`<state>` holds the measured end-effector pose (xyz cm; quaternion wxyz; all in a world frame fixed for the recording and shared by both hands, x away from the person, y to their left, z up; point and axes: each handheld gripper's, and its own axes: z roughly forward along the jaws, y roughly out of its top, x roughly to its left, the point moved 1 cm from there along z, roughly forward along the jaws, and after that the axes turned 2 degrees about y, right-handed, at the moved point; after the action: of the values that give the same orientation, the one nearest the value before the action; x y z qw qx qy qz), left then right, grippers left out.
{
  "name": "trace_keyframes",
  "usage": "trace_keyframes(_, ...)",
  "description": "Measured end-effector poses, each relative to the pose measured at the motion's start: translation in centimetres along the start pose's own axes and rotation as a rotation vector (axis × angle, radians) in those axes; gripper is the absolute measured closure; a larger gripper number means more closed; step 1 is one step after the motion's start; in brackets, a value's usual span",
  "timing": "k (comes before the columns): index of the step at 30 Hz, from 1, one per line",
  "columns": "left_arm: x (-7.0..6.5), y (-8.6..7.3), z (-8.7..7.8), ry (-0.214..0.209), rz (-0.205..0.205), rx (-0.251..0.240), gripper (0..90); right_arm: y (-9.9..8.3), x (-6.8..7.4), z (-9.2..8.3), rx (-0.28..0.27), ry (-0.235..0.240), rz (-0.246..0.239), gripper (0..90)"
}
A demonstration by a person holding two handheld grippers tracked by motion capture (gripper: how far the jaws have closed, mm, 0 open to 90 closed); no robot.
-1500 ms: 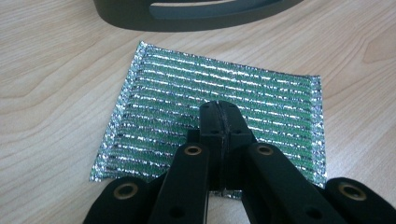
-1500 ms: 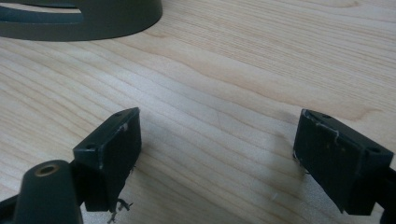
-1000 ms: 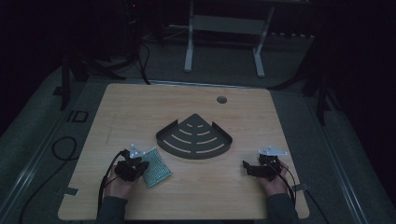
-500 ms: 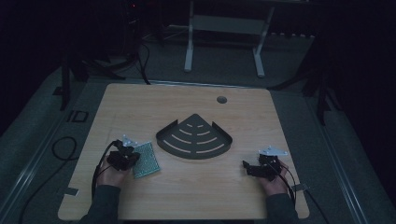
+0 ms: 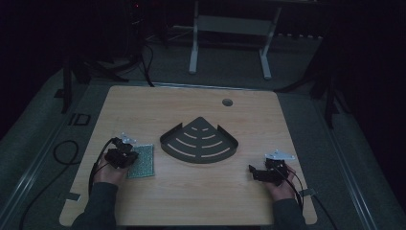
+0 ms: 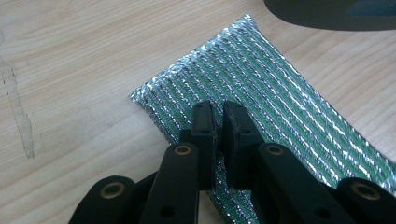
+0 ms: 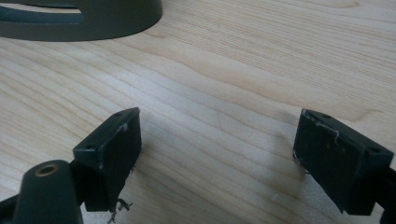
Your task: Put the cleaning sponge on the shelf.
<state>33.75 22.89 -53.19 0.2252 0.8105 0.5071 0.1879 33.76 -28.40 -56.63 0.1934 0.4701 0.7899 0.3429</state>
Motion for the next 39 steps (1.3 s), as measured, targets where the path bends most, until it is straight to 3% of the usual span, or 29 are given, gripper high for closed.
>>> trace_keyframes(14, 0.3, 2.1, 1.3, -0.039, 0.048, 0.01, 83.3, 0.0, 0.0, 0.0, 0.0, 0.0, 0.0, 14.7)
trace_keyframes(26, 0.7, 1.7, 0.5, -0.061, 0.017, 0.02, 72.5, 0.0, 0.0, 0.0, 0.0, 0.0, 0.0, 14.7)
trace_keyframes(34, 1.5, 1.1, -0.2, -0.091, -0.029, 0.037, 66.6, 0.0, 0.0, 0.0, 0.0, 0.0, 0.0, 14.7)
trace_keyframes(39, 1.7, 0.6, -0.1, -0.088, -0.031, 0.059, 65.4, 0.0, 0.0, 0.0, 0.0, 0.0, 0.0, 14.7)
